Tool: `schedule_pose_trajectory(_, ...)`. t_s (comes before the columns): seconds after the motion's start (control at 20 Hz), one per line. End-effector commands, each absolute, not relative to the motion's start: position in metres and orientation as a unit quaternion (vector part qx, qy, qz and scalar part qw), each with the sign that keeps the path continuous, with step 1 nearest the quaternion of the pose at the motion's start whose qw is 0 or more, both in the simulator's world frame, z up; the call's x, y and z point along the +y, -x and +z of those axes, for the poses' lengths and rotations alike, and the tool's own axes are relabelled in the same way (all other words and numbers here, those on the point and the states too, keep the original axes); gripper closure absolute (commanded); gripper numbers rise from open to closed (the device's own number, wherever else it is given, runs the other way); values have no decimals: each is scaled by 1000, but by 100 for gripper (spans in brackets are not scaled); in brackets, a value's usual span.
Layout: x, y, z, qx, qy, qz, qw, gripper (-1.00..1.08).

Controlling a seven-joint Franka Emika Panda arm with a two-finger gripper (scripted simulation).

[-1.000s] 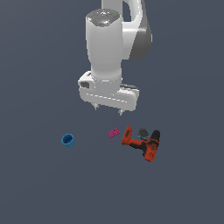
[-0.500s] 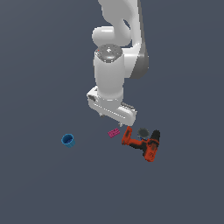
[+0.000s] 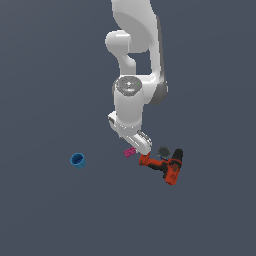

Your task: Pick up a designated object from a clutter of objects.

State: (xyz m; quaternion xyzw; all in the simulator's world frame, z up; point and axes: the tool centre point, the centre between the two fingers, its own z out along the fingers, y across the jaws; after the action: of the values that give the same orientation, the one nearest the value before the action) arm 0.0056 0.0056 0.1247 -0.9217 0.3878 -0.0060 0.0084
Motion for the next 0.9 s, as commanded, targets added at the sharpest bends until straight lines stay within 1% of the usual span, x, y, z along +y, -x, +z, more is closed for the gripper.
schedule_pose_trajectory(0.0, 7, -2, 109, 415, 910, -4, 7, -92)
schedule_pose_trajectory(0.4, 11, 10, 75, 474, 880, -1, 2, -92)
schedule_pose_trajectory(0.85, 12, 15, 62, 497, 868, 0, 0, -92)
